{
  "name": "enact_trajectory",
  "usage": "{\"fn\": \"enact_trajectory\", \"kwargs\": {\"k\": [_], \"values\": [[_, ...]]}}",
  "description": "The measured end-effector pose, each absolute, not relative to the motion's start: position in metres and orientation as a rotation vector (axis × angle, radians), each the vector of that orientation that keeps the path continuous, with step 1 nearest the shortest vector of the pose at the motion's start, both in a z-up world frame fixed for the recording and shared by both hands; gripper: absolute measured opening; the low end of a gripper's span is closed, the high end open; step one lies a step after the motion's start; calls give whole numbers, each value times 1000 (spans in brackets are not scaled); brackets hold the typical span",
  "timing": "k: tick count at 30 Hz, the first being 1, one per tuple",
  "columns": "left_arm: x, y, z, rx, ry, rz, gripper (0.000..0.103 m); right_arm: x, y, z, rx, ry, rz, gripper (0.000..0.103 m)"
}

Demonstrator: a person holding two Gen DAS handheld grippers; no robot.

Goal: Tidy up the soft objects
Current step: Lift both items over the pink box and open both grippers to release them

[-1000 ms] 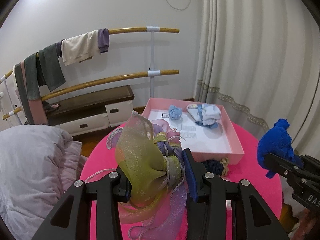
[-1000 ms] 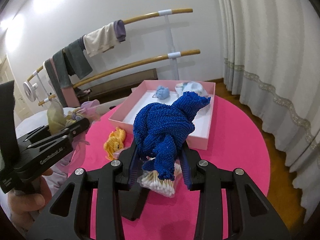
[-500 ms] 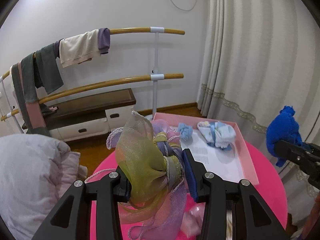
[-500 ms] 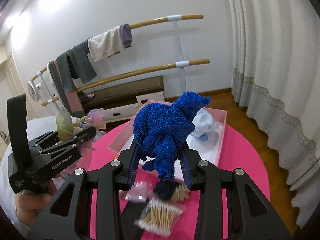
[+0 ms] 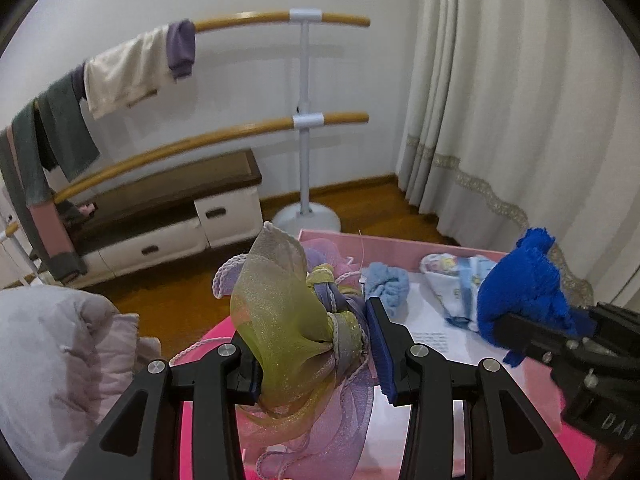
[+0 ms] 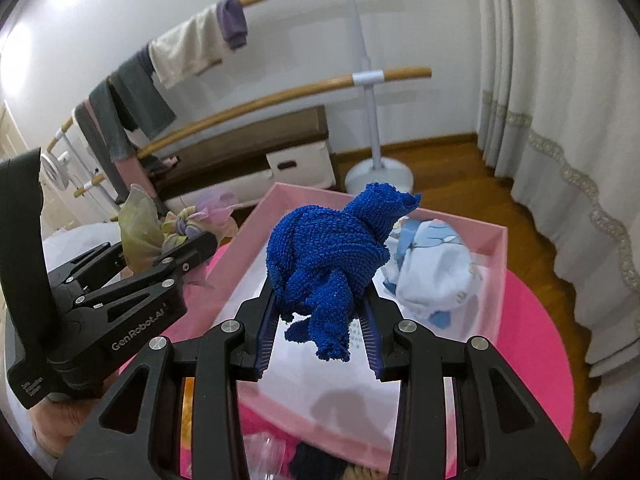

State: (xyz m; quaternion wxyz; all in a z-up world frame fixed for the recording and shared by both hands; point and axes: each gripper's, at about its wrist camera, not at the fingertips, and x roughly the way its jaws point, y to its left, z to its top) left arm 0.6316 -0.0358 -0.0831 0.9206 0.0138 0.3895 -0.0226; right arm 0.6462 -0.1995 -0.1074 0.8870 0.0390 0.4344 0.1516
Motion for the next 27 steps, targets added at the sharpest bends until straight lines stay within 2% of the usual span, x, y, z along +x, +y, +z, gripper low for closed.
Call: {"fn": "enact_trajectory", "kwargs": {"k": [8, 12, 15, 16, 17, 18, 19, 20, 21, 22, 23, 25, 27], "values": [[748, -40, -112, 20, 914, -67, 41, 692, -204, -147, 132, 987, 296, 35], [786, -38, -117, 11, 928, -76, 48, 706, -204, -157, 150, 1010, 298, 39], [800, -37, -116, 12, 907, -69, 62, 711, -204, -163, 163, 1018, 296, 47], [800, -36, -115, 13, 897, -63, 72, 712, -205, -164, 172, 1017, 296, 52], [799, -35, -115, 14, 886, -54, 78, 712, -206, -164, 178, 1015, 298, 55], [804, -34, -113, 19, 873, -38, 79, 711, -208, -164, 187, 1011, 302, 57], [801, -33, -112, 19, 869, -33, 81, 710, -208, -164, 192, 1008, 304, 64], [801, -31, -111, 16, 864, -31, 83, 708, -211, -163, 201, 1003, 303, 76], [801, -29, -109, 12, 855, -25, 85, 707, -211, -162, 210, 1000, 302, 81], [797, -27, -107, 14, 845, -13, 91, 705, -212, -160, 228, 993, 305, 94], [797, -25, -103, 18, 828, 4, 97, 703, -213, -158, 241, 989, 310, 103], [791, -22, -97, 31, 793, 32, 103, 698, -215, -155, 259, 987, 319, 103], [787, -20, -92, 50, 771, 62, 103, 692, -217, -152, 264, 981, 314, 103]]}}
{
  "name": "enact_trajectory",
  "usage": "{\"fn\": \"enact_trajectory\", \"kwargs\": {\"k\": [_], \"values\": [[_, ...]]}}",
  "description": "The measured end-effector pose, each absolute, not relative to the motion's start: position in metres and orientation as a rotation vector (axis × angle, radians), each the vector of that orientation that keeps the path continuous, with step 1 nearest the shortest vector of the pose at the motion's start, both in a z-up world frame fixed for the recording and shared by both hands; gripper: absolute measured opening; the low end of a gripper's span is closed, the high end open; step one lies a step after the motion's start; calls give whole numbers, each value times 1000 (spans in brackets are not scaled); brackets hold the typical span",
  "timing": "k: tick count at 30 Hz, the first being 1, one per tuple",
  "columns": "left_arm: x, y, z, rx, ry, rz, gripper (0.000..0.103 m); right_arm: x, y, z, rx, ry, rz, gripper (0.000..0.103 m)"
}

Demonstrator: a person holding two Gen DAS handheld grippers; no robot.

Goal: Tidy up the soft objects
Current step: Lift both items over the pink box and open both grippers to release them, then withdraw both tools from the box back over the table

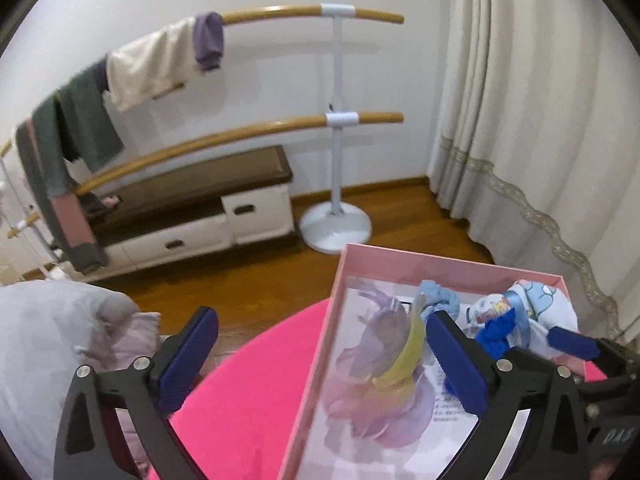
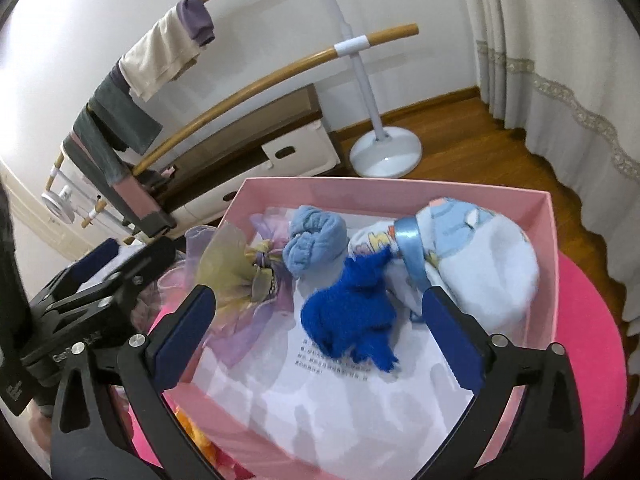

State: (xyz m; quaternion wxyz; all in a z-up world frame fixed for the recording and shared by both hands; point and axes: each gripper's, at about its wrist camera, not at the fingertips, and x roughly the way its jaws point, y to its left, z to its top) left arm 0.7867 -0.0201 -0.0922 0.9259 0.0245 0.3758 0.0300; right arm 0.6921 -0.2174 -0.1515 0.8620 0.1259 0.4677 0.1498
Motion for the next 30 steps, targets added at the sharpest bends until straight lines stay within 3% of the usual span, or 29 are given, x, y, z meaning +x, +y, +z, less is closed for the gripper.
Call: {"fn": "enact_trajectory", "kwargs": {"k": [8, 30], "values": [[742, -11, -71, 49, 686, 89, 103, 639, -223, -106, 279, 872, 328, 103], [461, -18, -78, 26, 484, 81, 103, 445, -246, -20, 111, 602, 94, 103]]}}
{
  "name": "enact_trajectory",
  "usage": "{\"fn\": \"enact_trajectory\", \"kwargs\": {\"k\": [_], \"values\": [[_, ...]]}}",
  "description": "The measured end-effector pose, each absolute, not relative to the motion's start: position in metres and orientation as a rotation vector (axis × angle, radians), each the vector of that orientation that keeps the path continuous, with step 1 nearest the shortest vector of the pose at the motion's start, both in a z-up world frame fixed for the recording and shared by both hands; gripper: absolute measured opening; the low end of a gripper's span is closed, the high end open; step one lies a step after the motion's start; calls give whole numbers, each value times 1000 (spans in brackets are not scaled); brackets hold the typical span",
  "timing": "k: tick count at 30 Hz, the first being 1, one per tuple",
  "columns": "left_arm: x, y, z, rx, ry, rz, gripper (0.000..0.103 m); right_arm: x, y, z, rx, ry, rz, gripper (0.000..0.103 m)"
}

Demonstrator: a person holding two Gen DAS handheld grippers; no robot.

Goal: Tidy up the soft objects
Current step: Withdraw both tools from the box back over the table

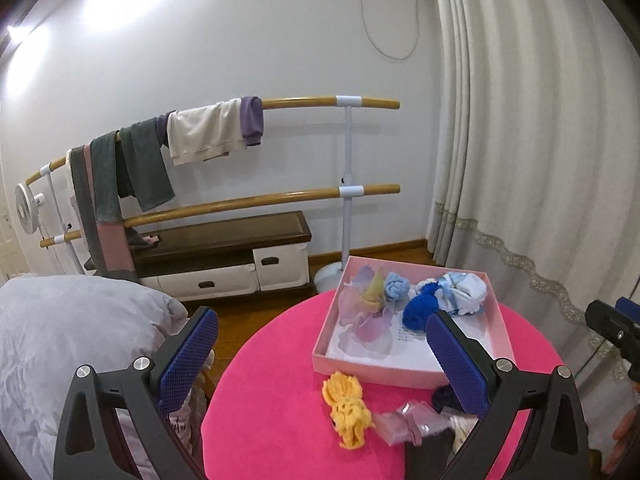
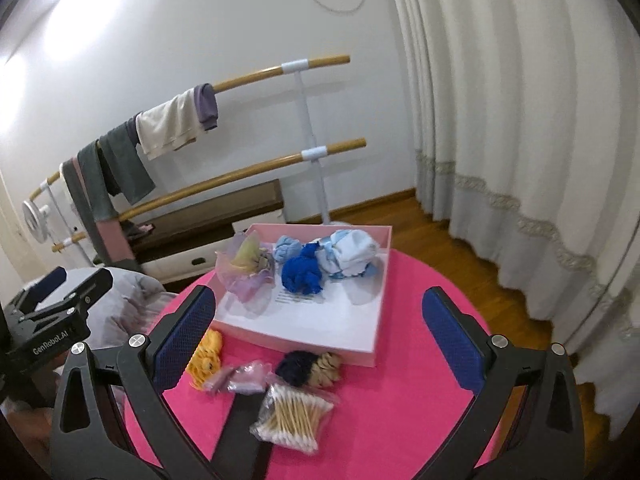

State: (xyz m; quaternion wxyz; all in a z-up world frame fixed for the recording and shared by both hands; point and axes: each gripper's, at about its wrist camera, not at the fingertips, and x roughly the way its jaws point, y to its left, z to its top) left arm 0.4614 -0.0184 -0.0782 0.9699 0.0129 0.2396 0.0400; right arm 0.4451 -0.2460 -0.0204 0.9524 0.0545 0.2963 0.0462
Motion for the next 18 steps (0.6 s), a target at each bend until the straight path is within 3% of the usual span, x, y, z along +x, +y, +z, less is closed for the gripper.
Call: {"fn": "enact_trajectory", "kwargs": {"k": [18], "values": [[361, -34, -60, 24, 515, 60, 103, 367, -231, -37, 53, 589, 64, 103]]}}
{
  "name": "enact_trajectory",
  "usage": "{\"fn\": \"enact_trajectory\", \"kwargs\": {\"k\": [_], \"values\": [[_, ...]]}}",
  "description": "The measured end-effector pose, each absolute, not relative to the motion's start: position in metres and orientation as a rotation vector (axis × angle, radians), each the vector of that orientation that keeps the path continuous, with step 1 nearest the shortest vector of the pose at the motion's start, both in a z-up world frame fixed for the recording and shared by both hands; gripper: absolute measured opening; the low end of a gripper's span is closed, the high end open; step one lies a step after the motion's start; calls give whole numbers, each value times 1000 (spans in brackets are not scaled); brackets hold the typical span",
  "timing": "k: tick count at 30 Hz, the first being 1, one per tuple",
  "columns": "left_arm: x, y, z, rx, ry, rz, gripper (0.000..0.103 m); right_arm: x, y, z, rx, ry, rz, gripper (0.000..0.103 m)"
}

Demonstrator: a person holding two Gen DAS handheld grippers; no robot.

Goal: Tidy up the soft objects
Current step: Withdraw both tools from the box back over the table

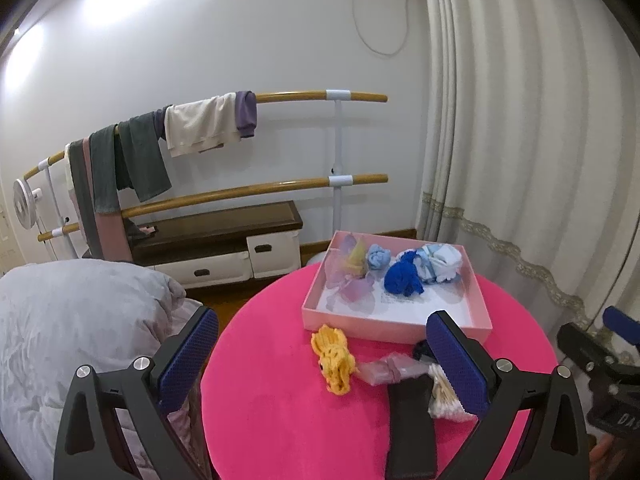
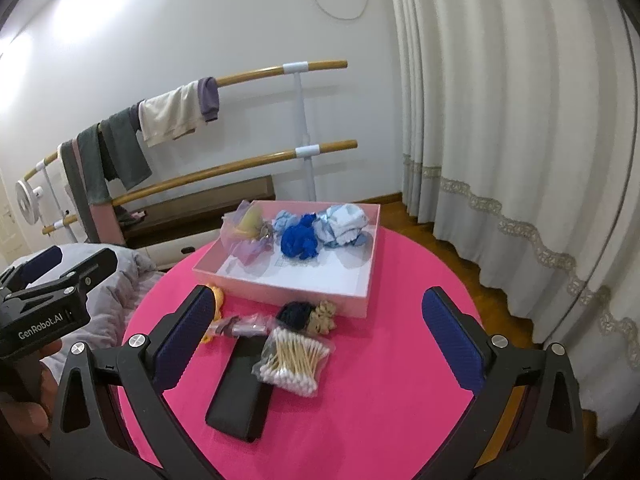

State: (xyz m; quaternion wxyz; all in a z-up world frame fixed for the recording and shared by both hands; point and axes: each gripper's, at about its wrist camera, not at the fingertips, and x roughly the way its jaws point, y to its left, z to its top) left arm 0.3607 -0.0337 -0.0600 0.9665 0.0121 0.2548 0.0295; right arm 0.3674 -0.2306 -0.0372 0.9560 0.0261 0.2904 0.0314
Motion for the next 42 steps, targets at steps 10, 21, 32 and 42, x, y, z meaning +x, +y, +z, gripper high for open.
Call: {"fn": "enact_trajectory", "kwargs": {"k": [10, 21, 32, 42], "values": [[340, -33, -46, 10, 519, 66, 103, 359, -227, -38, 50, 587, 66, 103], [335, -38, -40, 6, 521, 60, 103, 354, -228, -37, 50, 582, 61, 103], [343, -30, -48, -12, 559, 66, 103, 359, -242, -39, 71, 605, 39, 103], [368, -17, -78, -13, 655, 75, 103, 383, -254, -78, 106, 727, 41, 103]]}}
